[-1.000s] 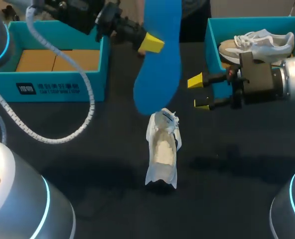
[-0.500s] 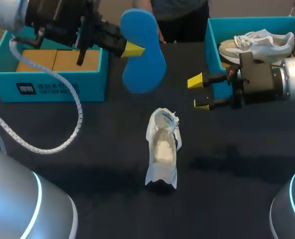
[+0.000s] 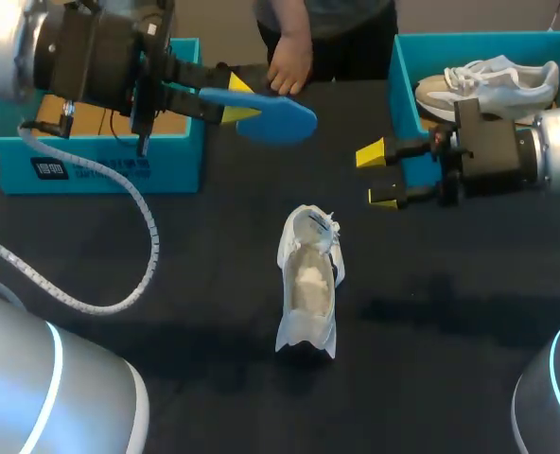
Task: Take the shoe out of the shoebox, open the shoe tongue, remove and reinsert the insole, then place the shoe into the shoebox
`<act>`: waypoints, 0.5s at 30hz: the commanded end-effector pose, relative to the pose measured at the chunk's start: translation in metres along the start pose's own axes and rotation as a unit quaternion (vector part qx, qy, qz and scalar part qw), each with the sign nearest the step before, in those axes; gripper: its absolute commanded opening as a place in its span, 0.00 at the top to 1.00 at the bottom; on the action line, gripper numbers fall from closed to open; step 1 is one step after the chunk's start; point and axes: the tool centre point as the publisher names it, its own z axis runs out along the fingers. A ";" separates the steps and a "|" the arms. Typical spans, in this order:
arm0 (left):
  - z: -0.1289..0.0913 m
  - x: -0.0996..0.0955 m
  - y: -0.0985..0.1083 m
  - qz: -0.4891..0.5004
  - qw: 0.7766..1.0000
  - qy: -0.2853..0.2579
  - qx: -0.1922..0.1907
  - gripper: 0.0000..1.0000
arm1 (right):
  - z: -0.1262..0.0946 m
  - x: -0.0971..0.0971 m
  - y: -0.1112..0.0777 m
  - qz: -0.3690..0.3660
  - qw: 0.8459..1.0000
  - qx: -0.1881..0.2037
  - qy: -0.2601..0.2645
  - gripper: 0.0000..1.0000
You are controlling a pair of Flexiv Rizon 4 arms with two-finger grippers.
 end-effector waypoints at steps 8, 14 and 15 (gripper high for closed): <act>0.001 0.009 0.004 0.008 1.000 -0.023 0.006 1.00 | 0.002 0.000 0.000 0.000 1.000 0.000 -0.002 0.00; 0.000 0.014 0.014 0.105 0.994 -0.007 -0.006 1.00 | 0.002 0.000 0.000 0.000 1.000 0.000 -0.002 0.00; 0.000 0.014 0.019 0.115 0.993 -0.006 -0.013 1.00 | 0.002 0.000 0.000 0.000 1.000 0.000 -0.002 0.00</act>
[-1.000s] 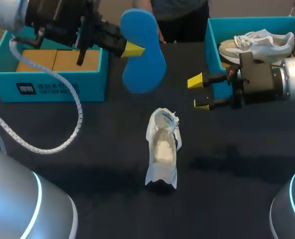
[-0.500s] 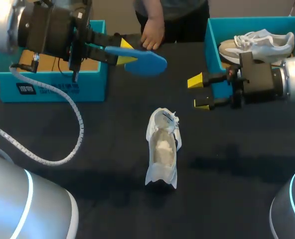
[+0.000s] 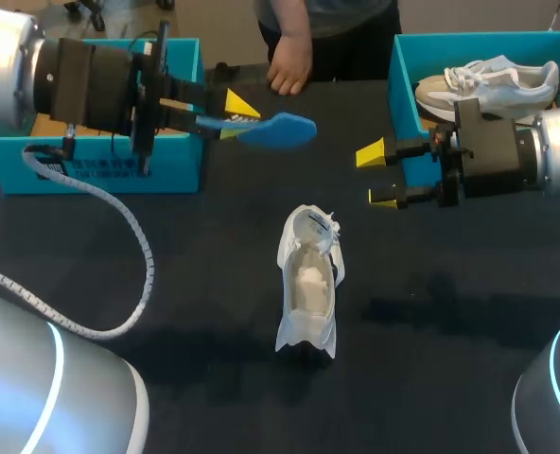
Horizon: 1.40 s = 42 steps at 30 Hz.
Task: Take the shoe out of the shoebox, open the shoe tongue, remove and reinsert the insole, then place the shoe into the shoebox
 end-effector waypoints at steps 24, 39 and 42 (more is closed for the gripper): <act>0.005 0.025 0.109 0.397 0.903 -0.040 -0.157 1.00 | 0.002 0.000 0.001 0.000 1.000 0.000 -0.002 0.00; 0.008 0.024 0.114 0.407 0.895 -0.041 -0.177 1.00 | 0.002 0.000 0.001 0.000 1.000 0.000 -0.002 0.00; 0.008 0.024 0.114 0.407 0.895 -0.041 -0.177 1.00 | 0.002 0.000 0.001 0.000 1.000 0.000 -0.002 0.00</act>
